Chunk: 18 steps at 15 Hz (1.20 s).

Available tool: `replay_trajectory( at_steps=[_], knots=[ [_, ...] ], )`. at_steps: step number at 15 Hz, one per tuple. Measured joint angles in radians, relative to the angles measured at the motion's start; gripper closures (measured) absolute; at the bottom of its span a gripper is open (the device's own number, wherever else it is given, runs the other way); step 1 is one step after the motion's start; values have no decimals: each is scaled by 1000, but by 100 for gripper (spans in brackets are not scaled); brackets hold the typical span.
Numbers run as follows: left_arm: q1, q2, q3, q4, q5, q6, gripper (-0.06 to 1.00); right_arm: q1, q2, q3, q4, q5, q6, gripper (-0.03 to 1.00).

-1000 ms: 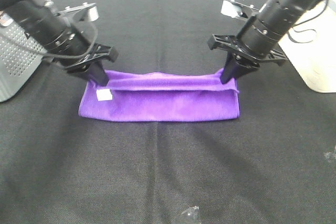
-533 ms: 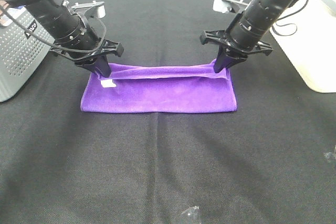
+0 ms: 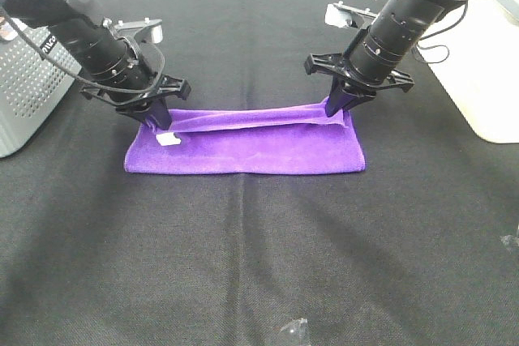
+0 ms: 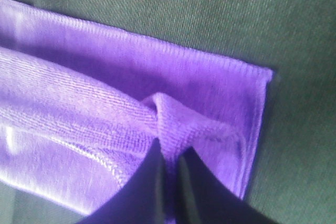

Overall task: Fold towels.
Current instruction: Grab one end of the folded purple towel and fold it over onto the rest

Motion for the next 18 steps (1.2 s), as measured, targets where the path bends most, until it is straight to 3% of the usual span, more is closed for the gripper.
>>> replay_trajectory(
  at_steps=[5,10,12,17,18],
  knots=[
    [0,0,0,20,-13,1,67,0,0,0,-7,-8,0,78],
    [0,0,0,87,-1,-34,37,0,0,0,-109,-7,48,47],
    [0,0,0,131,38,-77,24,-2,0,0,-165,-6,92,39],
    [0,-5,-66,150,167,-96,21,-2,-8,-18,-187,81,107,37],
    [13,-24,-88,145,207,-95,21,-2,-28,-42,-185,151,112,37]
  ],
)
